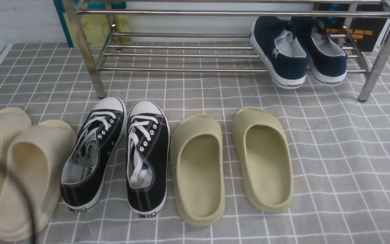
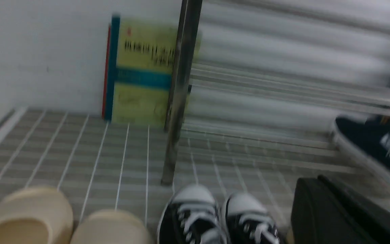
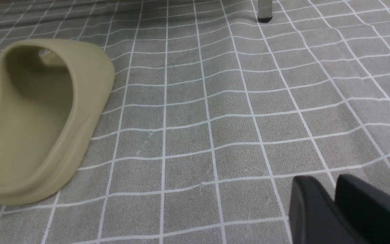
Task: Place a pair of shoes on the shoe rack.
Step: Use the left arm to grab the shoe closest to it
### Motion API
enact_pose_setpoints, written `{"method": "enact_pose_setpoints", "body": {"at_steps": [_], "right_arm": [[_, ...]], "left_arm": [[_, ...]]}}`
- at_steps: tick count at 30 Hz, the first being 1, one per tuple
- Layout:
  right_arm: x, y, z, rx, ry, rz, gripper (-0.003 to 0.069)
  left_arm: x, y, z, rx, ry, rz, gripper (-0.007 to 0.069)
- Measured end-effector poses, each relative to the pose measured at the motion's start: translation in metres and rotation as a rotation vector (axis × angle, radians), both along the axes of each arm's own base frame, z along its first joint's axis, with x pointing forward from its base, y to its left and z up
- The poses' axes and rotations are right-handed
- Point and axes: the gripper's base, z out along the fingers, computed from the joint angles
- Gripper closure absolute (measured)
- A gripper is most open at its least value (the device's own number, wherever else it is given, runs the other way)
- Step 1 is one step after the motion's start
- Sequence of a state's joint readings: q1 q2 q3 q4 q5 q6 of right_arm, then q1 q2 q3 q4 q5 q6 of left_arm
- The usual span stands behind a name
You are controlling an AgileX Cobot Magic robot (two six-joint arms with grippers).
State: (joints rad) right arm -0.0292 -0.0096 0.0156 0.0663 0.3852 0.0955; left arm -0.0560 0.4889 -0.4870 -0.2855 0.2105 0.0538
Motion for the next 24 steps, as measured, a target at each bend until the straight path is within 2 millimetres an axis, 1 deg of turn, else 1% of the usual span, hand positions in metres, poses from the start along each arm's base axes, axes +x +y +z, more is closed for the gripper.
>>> {"method": "enact_pose_setpoints", "body": {"at_steps": [1, 2, 4, 5, 6, 11, 12, 16, 19, 21, 22, 23, 24], "right_arm": [[0.000, 0.000, 0.000, 0.000, 0.000, 0.000, 0.0511], [0.000, 0.000, 0.000, 0.000, 0.000, 0.000, 0.0511], [0.000, 0.000, 0.000, 0.000, 0.000, 0.000, 0.0505], [0.000, 0.000, 0.000, 0.000, 0.000, 0.000, 0.0505], [0.000, 0.000, 0.000, 0.000, 0.000, 0.000, 0.0503], [0.000, 0.000, 0.000, 0.000, 0.000, 0.000, 0.0496], [0.000, 0.000, 0.000, 0.000, 0.000, 0.000, 0.0496], [0.000, 0.000, 0.000, 0.000, 0.000, 0.000, 0.0492], [0.000, 0.000, 0.000, 0.000, 0.000, 0.000, 0.0487], [0.000, 0.000, 0.000, 0.000, 0.000, 0.000, 0.0484], [0.000, 0.000, 0.000, 0.000, 0.000, 0.000, 0.0481], [0.000, 0.000, 0.000, 0.000, 0.000, 0.000, 0.0480], [0.000, 0.000, 0.000, 0.000, 0.000, 0.000, 0.0477]], "left_arm": [[0.013, -0.001, -0.005, -0.015, 0.072, -0.003, 0.0638], [0.017, -0.002, -0.007, -0.022, 0.096, -0.004, 0.0638], [0.043, -0.004, -0.011, -0.116, 0.210, 0.006, 0.0638], [0.047, -0.005, -0.012, -0.124, 0.228, 0.007, 0.0638], [0.060, -0.006, -0.012, -0.155, 0.280, 0.011, 0.0638], [0.106, -0.012, -0.020, -0.171, 0.470, 0.003, 0.0638], [0.112, -0.012, -0.022, -0.170, 0.500, 0.000, 0.0638], [0.140, -0.014, -0.035, -0.109, 0.626, -0.012, 0.0638], [0.160, -0.013, -0.053, -0.017, 0.739, -0.020, 0.0638], [0.166, -0.012, -0.059, 0.004, 0.769, -0.019, 0.0638], [0.176, -0.012, -0.069, 0.023, 0.812, -0.017, 0.0637], [0.180, -0.012, -0.073, 0.033, 0.829, -0.016, 0.0631], [0.184, -0.012, -0.079, 0.042, 0.848, -0.015, 0.0610]]}}
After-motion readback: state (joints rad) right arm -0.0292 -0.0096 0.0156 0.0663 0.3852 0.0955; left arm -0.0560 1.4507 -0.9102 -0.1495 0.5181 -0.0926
